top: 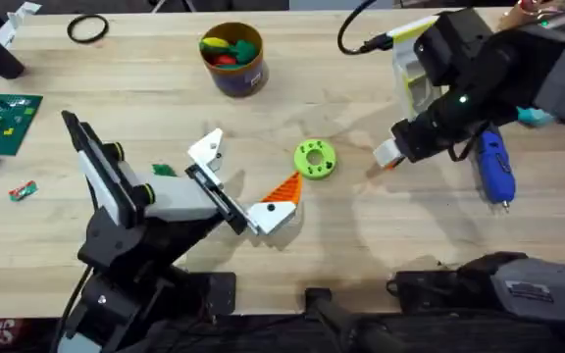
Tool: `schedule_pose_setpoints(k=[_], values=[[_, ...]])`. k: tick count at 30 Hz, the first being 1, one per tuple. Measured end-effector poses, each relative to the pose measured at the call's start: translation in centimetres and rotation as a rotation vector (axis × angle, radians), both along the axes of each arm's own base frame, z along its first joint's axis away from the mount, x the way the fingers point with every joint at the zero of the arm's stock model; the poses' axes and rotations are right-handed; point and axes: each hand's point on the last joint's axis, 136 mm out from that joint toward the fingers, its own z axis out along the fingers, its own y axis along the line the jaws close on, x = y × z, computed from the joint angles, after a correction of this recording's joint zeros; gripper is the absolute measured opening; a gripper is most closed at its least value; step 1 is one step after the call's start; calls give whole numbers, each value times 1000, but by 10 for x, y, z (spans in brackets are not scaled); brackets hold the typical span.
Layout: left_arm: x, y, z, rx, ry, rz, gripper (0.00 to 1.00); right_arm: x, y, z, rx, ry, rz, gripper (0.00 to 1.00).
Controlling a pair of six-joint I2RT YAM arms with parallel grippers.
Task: Pick up the gripper from the table and insert it into the empty holder that is missing its gripper. Then pick up a screw, insert it into the mounting hole, and use the screwdriver to tighten it. Finally, clean up the table by picking up the vegetable and placing it into the bucket.
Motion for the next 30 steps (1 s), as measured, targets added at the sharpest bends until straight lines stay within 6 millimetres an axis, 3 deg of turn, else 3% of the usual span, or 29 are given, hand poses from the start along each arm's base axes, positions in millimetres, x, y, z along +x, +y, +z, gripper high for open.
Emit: schedule_pose_setpoints(k=[11,13,16,24,27,30], values=[[0,0,0,0,0,0,990,0,-1,0,-2,1,-4,324],[0,0,0,0,0,0,990,0,-1,0,-3,1,-4,239],[0,0,0,0,0,0,990,1,-1,0,-3,-3,3,28],[0,0,0,0,0,0,990,6,1,5,4,-22,8,8],[0,0,0,0,0,0,990,9,6,23,36,-29,8,8],[0,0,0,0,0,0,990,16,19,54,112,-82,18,8]])
